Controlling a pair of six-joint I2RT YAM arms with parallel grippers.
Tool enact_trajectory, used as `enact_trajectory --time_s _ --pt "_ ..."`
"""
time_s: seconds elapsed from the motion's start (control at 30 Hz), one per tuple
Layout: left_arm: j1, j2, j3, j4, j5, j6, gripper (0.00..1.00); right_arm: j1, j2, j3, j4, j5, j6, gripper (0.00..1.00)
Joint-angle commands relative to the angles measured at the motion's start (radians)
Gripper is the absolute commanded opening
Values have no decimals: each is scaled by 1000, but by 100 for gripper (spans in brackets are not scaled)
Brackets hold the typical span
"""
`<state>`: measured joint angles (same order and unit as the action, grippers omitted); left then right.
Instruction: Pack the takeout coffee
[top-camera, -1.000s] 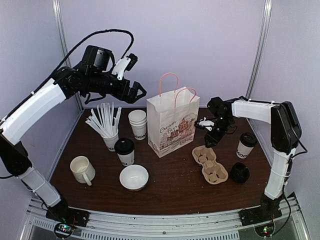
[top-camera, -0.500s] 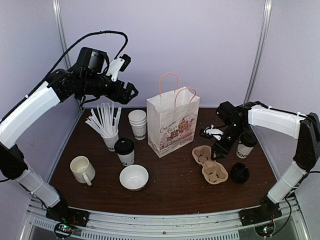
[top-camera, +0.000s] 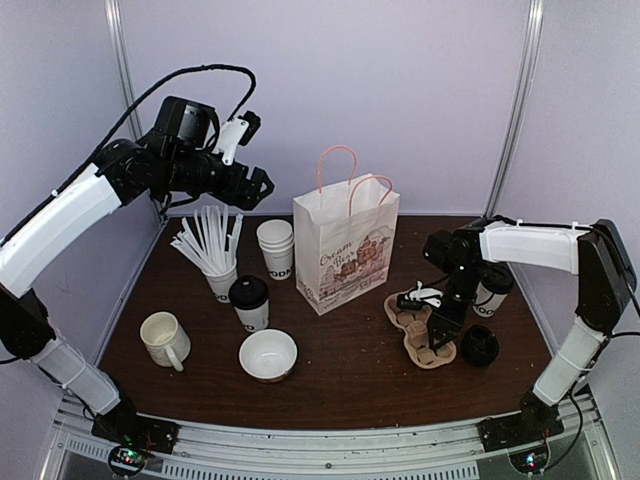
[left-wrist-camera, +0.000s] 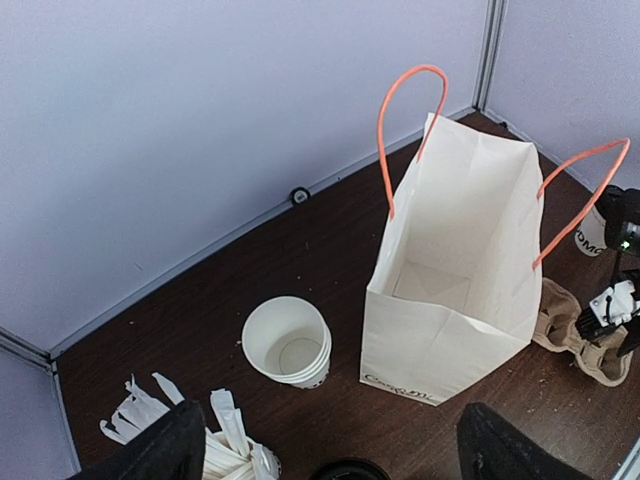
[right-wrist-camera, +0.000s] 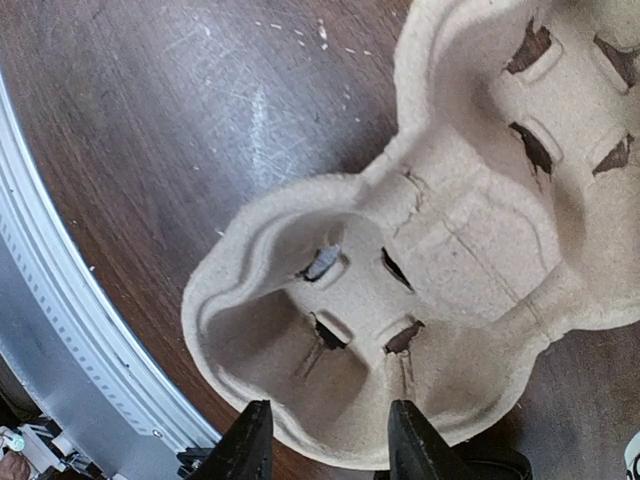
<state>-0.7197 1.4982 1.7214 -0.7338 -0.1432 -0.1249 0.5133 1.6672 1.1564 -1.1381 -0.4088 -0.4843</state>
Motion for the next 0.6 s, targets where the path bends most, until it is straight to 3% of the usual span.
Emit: enact_trajectory --time_s 0.0,0.47,0.57 --pt "5 -9 -13 19 0 -5 91 3 1 -3 28 136 19 42" --pt "4 -15 -60 24 31 -22 91 -52 38 53 156 330 59 43" --pt "5 -12 -62 27 35 -23 91 -52 28 59 145 288 55 48"
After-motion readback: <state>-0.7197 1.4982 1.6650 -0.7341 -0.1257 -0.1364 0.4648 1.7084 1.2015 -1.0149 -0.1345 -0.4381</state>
